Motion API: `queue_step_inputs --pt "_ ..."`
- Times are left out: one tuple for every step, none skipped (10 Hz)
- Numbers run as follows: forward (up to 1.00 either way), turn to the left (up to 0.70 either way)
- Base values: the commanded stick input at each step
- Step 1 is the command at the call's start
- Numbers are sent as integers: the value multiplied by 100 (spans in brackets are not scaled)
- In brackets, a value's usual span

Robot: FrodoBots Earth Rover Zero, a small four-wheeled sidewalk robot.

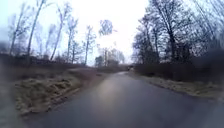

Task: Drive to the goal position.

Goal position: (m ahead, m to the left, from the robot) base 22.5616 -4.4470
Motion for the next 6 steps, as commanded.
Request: queue_step_inputs --pt "70 0" --pt "70 0" --pt "70 0" --pt "70 0" --pt "70 0" --pt "70 0"
